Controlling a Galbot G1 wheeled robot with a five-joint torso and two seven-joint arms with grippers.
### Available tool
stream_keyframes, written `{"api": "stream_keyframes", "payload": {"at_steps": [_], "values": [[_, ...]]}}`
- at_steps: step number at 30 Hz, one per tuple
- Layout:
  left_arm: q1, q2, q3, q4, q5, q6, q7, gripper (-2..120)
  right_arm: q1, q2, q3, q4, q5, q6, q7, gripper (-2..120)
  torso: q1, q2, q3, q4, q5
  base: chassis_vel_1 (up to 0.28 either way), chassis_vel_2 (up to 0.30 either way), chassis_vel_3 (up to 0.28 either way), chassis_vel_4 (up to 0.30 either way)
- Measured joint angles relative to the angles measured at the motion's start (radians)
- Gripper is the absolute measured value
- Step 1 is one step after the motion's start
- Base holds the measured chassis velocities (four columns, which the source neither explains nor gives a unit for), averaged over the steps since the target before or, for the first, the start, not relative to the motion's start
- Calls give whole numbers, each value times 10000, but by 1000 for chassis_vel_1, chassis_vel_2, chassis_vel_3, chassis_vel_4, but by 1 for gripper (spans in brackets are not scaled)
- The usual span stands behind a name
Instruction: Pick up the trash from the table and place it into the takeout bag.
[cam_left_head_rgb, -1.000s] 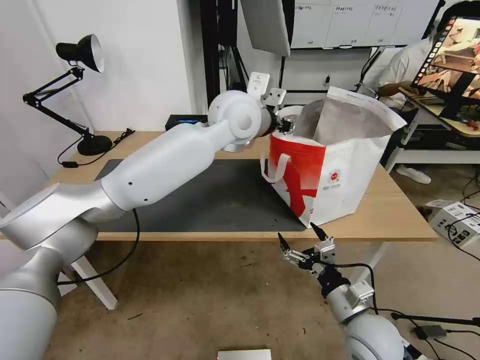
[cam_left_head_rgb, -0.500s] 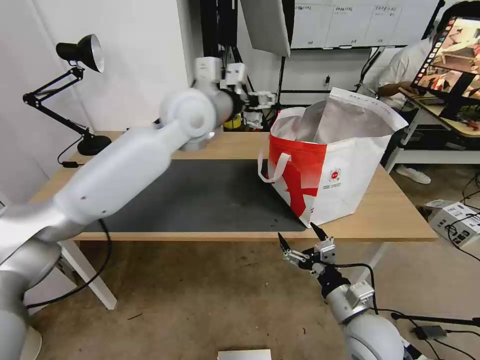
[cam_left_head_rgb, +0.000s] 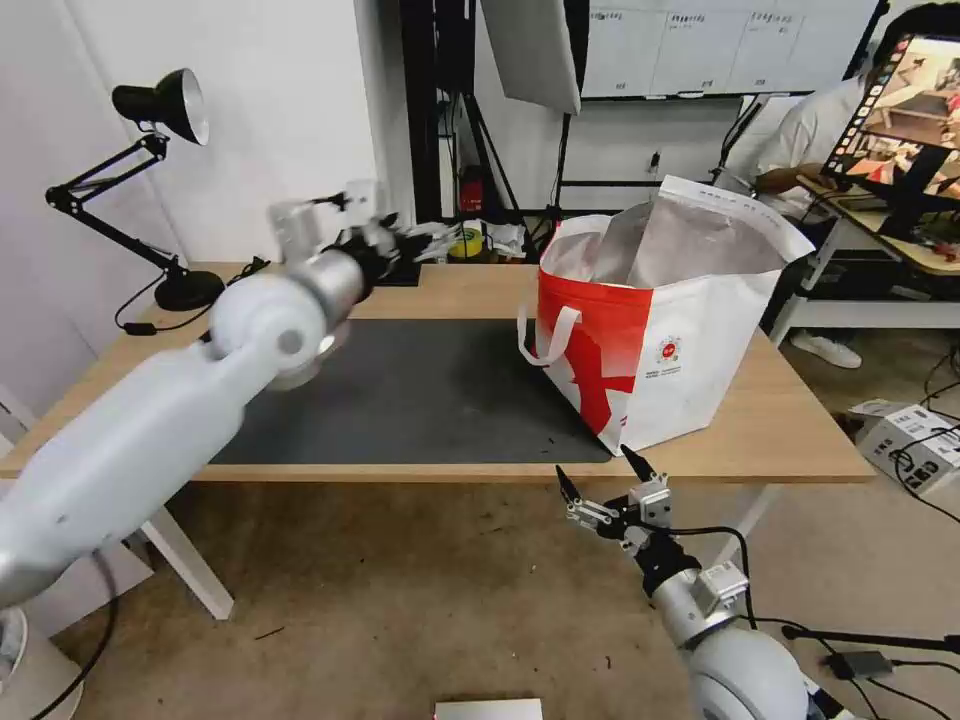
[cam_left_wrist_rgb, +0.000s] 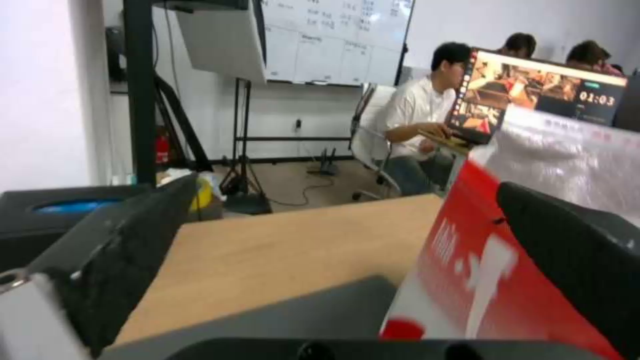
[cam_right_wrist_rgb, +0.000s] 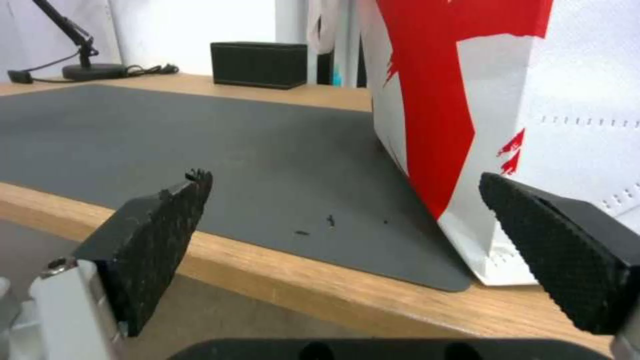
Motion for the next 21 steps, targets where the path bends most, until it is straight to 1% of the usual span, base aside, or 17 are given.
{"api": "stream_keyframes", "payload": {"at_steps": [3,4,5,7,8,9,10,11,12,14,16,17,18,19,20,21], "values": [[1861,489,-1495,-434,387,-101,685,101,0,0,0,0,0,0,0,100,-1,0,0,5,-3,0,0,0,0],[1861,489,-1495,-434,387,-101,685,101,0,0,0,0,0,0,0,100,-1,0,0,5,-3,0,0,0,0],[2429,689,-1887,-549,532,-202,869,101,0,0,0,0,0,0,0,100,-1,0,0,5,-7,0,0,0,0],[3398,917,-2618,-748,740,-405,1109,100,0,0,0,0,0,1,0,100,-1,1,0,2,4,0,0,0,0],[3398,917,-2618,-748,740,-405,1109,100,0,0,0,0,0,1,0,100,-1,1,0,2,4,0,0,0,0],[4010,925,-3080,-859,844,-454,1181,100,0,0,0,0,0,0,0,100,0,1,0,1,2,0,0,0,0],[4341,910,-3345,-918,905,-463,1206,100,0,0,0,0,0,0,0,100,-1,1,0,1,-2,0,0,0,0],[5174,800,-4094,-1082,1162,-519,1251,100,0,0,0,0,0,0,0,100,-1,0,0,1,-2,0,0,0,0],[5174,800,-4094,-1082,1162,-519,1251,100,0,0,0,0,0,0,0,100,-1,0,0,1,-2,0,0,0,0],[6001,528,-4815,-1207,1577,-626,1358,100,0,-1,0,0,0,0,0,100,-1,1,0,6,0,0,0,0,0],[6310,104,-4984,-1165,1959,-736,1570,100,0,0,0,1,-1,0,0,100,-2,1,-1,4,0,0,0,0,0],[6310,104,-4984,-1165,1959,-736,1570,100,0,0,0,1,-1,0,0,100,-2,1,-1,4,0,0,0,0,0],[6467,-110,-5036,-1103,2210,-801,1739,100,0,0,0,0,0,0,0,100,-1,0,0,-3,0,0,0,0,0],[6753,-259,-5229,-1092,2482,-896,1903,100,0,0,0,0,0,0,1,100,1,0,1,-8,-3,0,0,0,0],[7192,-409,-5591,-1093,2856,-1050,2110,100,0,-1,2,0,0,0,1,100,2,-1,1,-6,0,0,0,0,0],[7192,-409,-5591,-1093,2856,-1050,2110,100,0,-1,2,0,0,0,1,100,2,-1,1,-6,0,0,0,0,0]]}}
